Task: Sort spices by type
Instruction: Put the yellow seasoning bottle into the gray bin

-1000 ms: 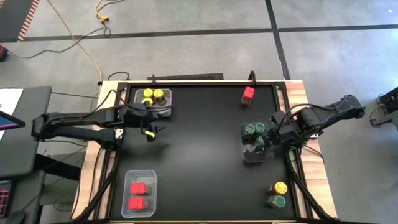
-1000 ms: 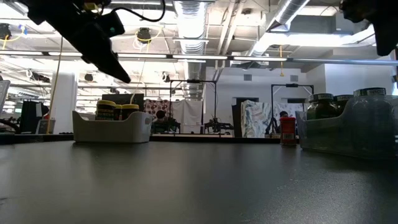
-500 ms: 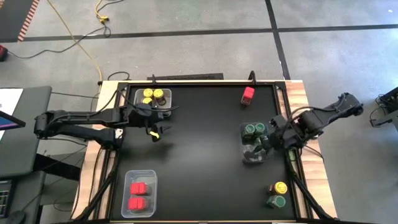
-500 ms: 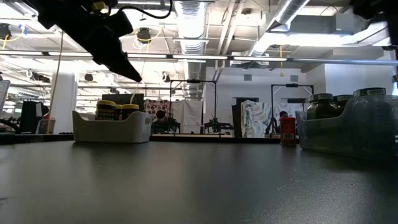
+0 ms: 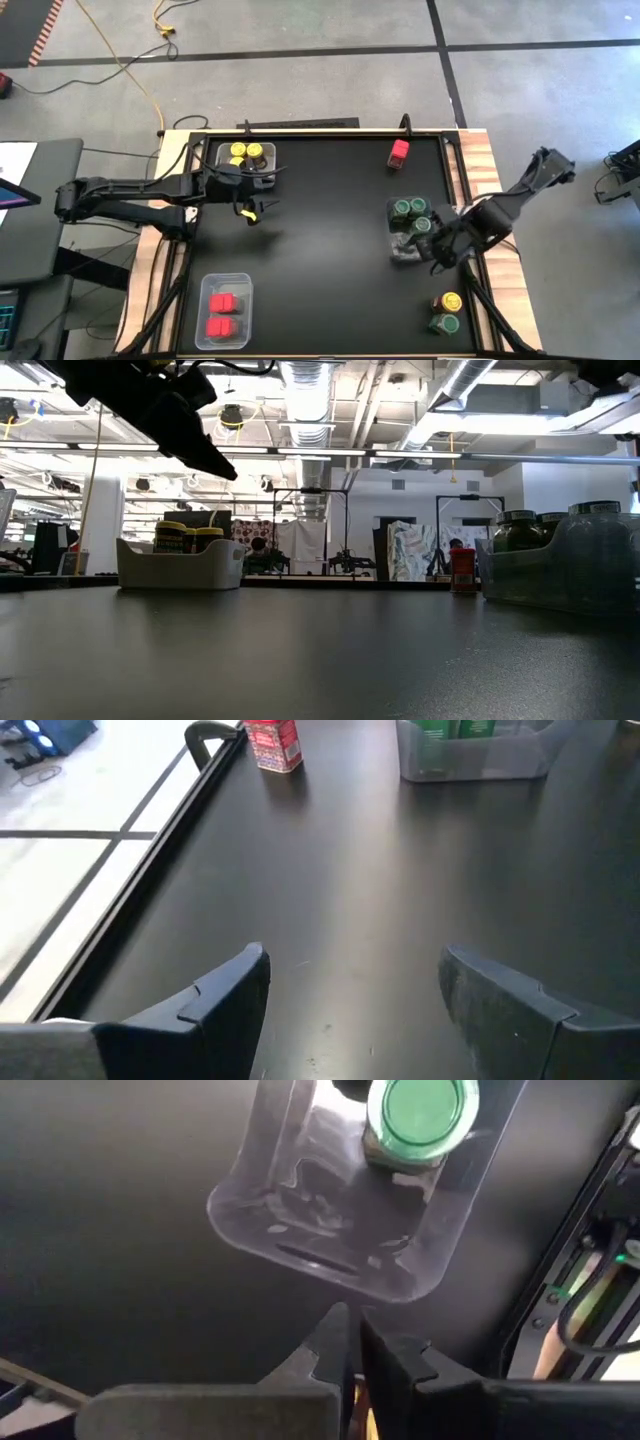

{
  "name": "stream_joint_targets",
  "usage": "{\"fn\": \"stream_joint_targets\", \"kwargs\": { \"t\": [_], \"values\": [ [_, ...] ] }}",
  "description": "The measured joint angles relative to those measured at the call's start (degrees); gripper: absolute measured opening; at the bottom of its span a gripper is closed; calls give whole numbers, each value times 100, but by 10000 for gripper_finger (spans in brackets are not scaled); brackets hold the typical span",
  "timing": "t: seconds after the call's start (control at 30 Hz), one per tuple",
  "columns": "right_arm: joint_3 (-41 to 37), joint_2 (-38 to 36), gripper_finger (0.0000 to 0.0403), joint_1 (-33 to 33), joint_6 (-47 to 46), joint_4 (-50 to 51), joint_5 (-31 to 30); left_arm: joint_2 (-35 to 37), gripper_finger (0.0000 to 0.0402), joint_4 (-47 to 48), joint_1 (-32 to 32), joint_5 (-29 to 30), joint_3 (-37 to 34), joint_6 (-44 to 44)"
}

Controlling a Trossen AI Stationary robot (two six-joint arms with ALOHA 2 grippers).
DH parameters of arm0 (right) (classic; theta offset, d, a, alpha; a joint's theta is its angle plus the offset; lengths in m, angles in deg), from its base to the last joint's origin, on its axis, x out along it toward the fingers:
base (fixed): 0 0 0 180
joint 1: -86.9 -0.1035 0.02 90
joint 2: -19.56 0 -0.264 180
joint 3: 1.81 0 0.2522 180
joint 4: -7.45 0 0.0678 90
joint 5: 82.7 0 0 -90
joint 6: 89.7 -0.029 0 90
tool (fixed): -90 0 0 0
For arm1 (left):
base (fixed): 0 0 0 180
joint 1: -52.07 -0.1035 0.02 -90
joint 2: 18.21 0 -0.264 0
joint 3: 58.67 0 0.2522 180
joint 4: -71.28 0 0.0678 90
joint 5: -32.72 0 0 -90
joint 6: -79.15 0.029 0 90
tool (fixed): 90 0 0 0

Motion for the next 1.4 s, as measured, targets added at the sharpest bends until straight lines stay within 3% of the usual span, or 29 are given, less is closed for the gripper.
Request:
{"fn": "stream_joint_targets", "kwargs": {
  "t": [0.37,0.63,0.8,1.13,1.3,1.4],
  "values": [
    [-2,626,55,95,434,-17,7,0,277,5,2,0,0,-251],
    [-2,696,65,95,441,-140,63,0,277,8,2,-2,0,-385],
    [-2,565,113,95,357,-188,66,0,277,9,2,-2,-2,-405],
    [-2,501,272,95,1,-8,62,0,277,7,2,-2,-2,-468],
    [-2,503,292,95,-254,-19,140,0,277,7,2,-2,-2,-470],
    [-2,504,292,91,-753,-18,686,0,277,7,2,-2,-2,-470]
  ]
}}
